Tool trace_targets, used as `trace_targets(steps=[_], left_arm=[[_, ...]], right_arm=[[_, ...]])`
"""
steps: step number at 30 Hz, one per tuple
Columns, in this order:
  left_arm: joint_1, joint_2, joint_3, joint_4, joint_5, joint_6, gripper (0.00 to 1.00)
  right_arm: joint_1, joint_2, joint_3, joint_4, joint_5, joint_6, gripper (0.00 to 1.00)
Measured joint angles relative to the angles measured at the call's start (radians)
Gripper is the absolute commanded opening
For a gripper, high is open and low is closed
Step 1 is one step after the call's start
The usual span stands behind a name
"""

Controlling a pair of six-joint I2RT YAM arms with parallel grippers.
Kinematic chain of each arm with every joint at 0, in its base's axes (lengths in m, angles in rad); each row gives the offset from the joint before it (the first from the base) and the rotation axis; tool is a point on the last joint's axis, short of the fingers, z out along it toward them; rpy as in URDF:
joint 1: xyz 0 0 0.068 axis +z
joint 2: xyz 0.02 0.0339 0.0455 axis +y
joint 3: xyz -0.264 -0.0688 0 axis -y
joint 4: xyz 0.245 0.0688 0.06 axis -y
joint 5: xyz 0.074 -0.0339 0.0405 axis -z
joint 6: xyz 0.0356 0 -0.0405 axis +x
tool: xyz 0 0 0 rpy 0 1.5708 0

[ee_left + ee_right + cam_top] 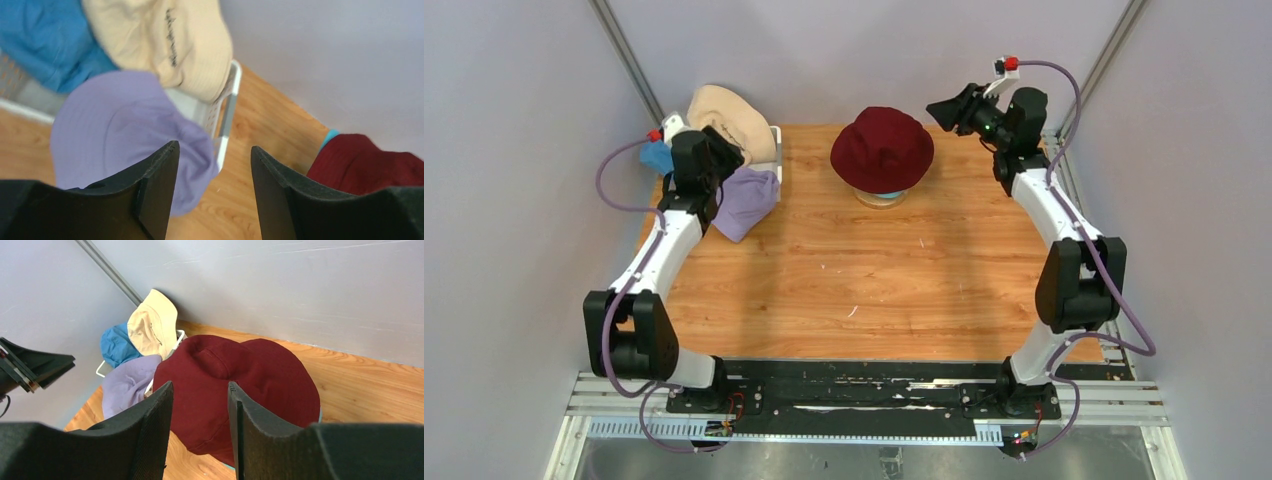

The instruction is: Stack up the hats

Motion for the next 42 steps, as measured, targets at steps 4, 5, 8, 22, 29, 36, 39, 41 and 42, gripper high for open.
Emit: trace_targets(steps=[4, 5, 8, 22, 29, 36, 39, 41, 42], left_arm=[[0.035, -0.071, -0.154, -0.003, 0.019, -0.079, 0.59], [0.048, -0.079, -0.184, -0.003, 0.027, -0.095, 0.59], [0.085, -0.09, -0.272, 0.003, 0.057, -0.141, 0.61], [0.123, -0.167, -0.467, 0.056, 0.089, -0.218, 0.62], [0.135, -0.152, -0.486, 0.074, 0.081, -0.223, 0.84], [0.144, -0.085, -0.509, 0.113, 0.085, -0.238, 0.93], [0.145, -0.063, -0.51, 0.117, 0.086, -0.238, 0.94], [0.147, -0.052, -0.51, 0.124, 0.086, -0.237, 0.94], [0.15, -0.045, -0.51, 0.131, 0.085, -0.235, 0.94]], right_arm=[[0.0, -0.037, -0.021, -0.009, 0.002, -0.023, 0.45], [0.0, -0.04, -0.026, -0.014, 0.002, -0.029, 0.45], [0.0, -0.046, -0.042, -0.024, 0.007, -0.04, 0.45], [0.0, -0.069, -0.12, -0.03, 0.008, -0.044, 0.48], [0.0, -0.074, -0.12, -0.031, 0.007, -0.048, 0.64], [0.0, -0.09, -0.12, -0.04, 0.008, -0.064, 0.64], [0.0, -0.097, -0.12, -0.045, 0.008, -0.067, 0.65], [0.0, -0.099, -0.12, -0.045, 0.008, -0.068, 0.65], [0.0, -0.1, -0.12, -0.046, 0.008, -0.068, 0.65]])
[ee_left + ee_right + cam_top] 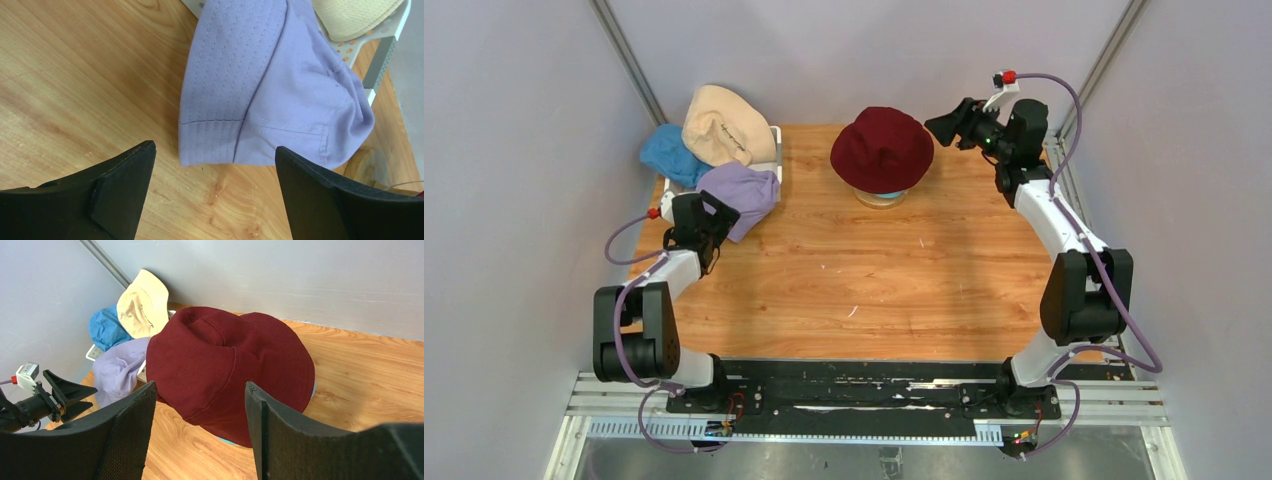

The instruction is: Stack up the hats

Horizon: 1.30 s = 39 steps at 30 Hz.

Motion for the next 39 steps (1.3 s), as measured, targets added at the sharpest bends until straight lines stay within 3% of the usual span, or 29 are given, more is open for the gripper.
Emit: trace_targets(steps=[8, 14, 18, 25, 29, 34, 39], left_arm=[[0.007, 0.044, 0.0, 0.041, -0.014, 0.023, 0.9], [0.007, 0.088, 0.0, 0.122, -0.024, 0.037, 0.78], [0.007, 0.132, -0.001, 0.209, -0.019, 0.04, 0.62], [0.011, 0.206, -0.052, 0.425, 0.035, 0.017, 0.17], [0.012, 0.195, -0.112, 0.541, 0.091, -0.024, 0.01], [0.012, 0.06, -0.139, 0.563, 0.137, -0.054, 0.0], [0.012, -0.158, -0.098, 0.482, 0.149, -0.044, 0.0]], right_arm=[[0.0, -0.001, 0.0, -0.01, 0.0, -0.003, 0.65], [0.0, -0.001, 0.0, -0.022, 0.0, -0.003, 0.65], [0.0, -0.001, 0.0, -0.023, 0.0, -0.006, 0.65], [0.0, -0.001, 0.0, -0.032, 0.006, -0.021, 0.65], [0.0, -0.001, 0.0, -0.034, 0.007, -0.022, 0.65], [0.0, -0.001, 0.0, -0.034, 0.007, -0.021, 0.65], [0.0, -0.001, 0.0, -0.027, 0.006, -0.019, 0.65]])
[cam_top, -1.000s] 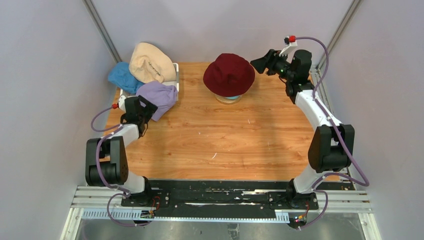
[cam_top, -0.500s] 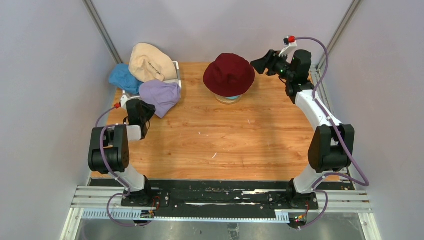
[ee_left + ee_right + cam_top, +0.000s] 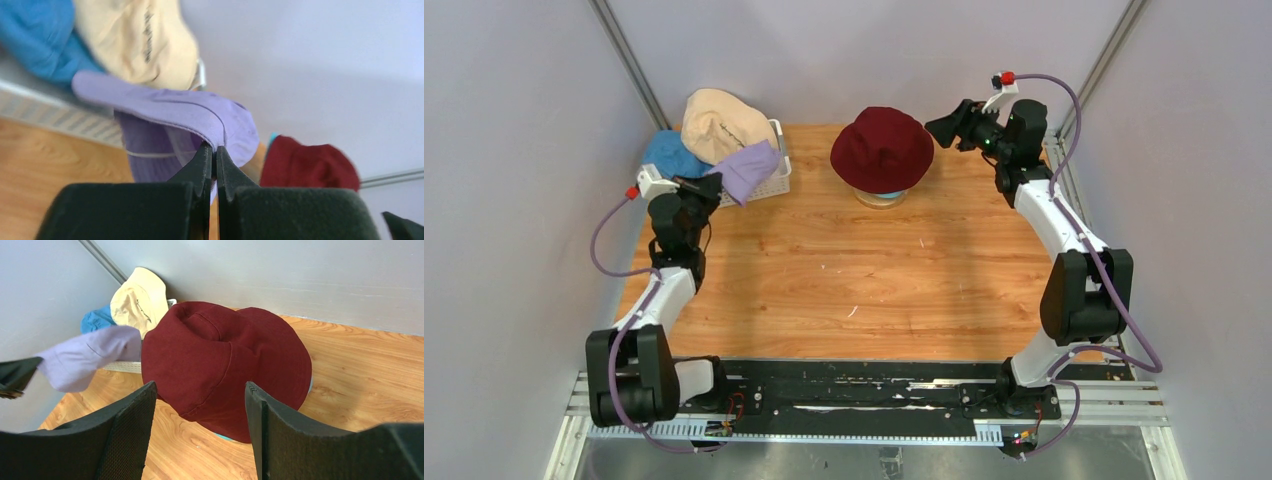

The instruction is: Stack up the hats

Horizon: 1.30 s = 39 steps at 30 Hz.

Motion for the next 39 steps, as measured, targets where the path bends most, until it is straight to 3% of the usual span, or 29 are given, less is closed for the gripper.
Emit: trace_targets(steps=[6, 21, 34, 39], left_arm=[[0.0, -0.053, 0.148, -0.068, 0.023, 0.003, 0.0], [-0.028, 0.129, 0.5, -0.103, 0.153, -0.077, 0.0], [-0.181, 0.479, 0.927, -0.016, 0.23, -0.153, 0.0], [-0.224, 0.61, 1.074, -0.001, 0.233, -0.172, 0.0]], right_arm=[[0.006, 0.0, 0.0, 0.005, 0.0, 0.003, 0.65], [0.028, -0.021, 0.003, -0.003, -0.011, 0.002, 0.65], [0.072, -0.028, 0.063, -0.018, -0.024, 0.0, 0.64], [0.145, -0.015, 0.131, -0.037, -0.026, -0.018, 0.63]])
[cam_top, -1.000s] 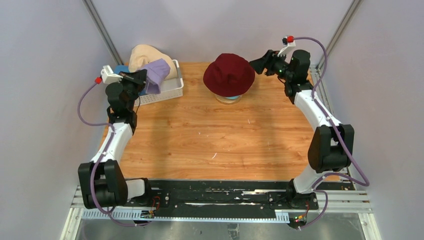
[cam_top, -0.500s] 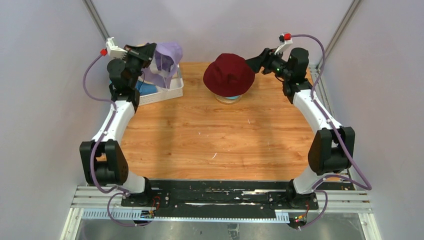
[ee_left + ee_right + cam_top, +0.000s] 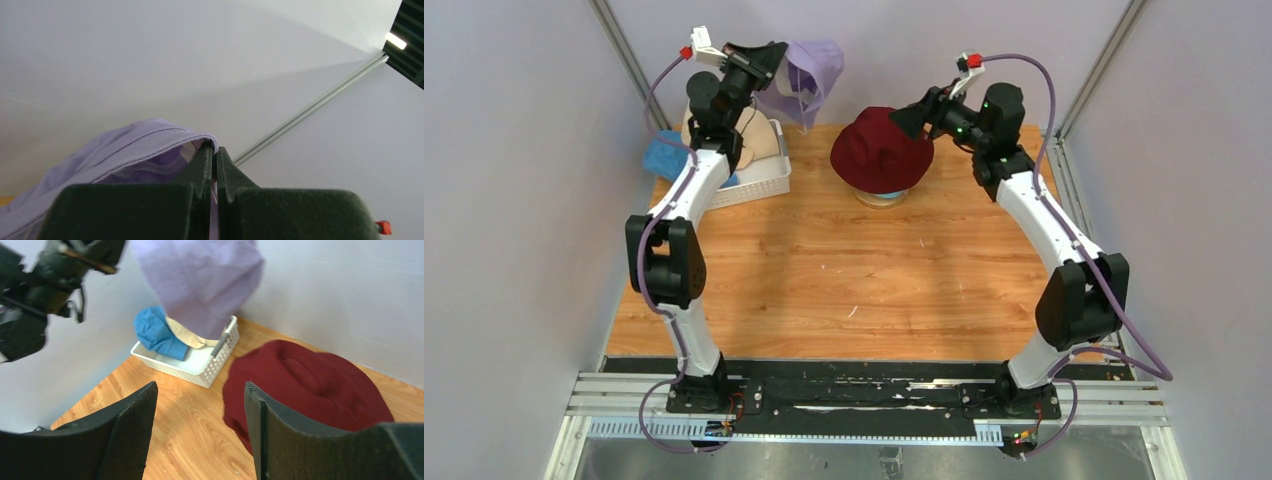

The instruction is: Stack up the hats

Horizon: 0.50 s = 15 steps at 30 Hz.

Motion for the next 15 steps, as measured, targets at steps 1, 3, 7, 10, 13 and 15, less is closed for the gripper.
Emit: trace_targets(steps=[1, 3, 7, 10, 13, 15], left_arm=[[-0.007, 0.022, 0.022, 0.005, 0.0, -0.004, 0.0], [-0.022, 0.068, 0.068, 0.017, 0.0, -0.013, 0.0], [-0.046, 0.122, 0.117, 0.037, -0.003, -0.029, 0.0], [-0.064, 0.148, 0.139, 0.061, -0.01, -0.039, 0.0], [-0.078, 0.165, 0.168, 0.081, -0.018, -0.041, 0.0], [-0.088, 0.168, 0.179, 0.089, -0.022, -0.04, 0.0]], right_arm=[[0.014, 0.003, 0.011, -0.002, 0.0, -0.006, 0.63], [0.051, 0.017, 0.041, -0.005, 0.003, -0.023, 0.63], [0.104, 0.053, 0.078, -0.006, 0.021, -0.056, 0.62], [0.145, 0.097, 0.107, -0.009, 0.062, -0.097, 0.6], [0.183, 0.151, 0.139, -0.013, 0.107, -0.127, 0.58], [0.204, 0.189, 0.167, -0.015, 0.129, -0.138, 0.56]])
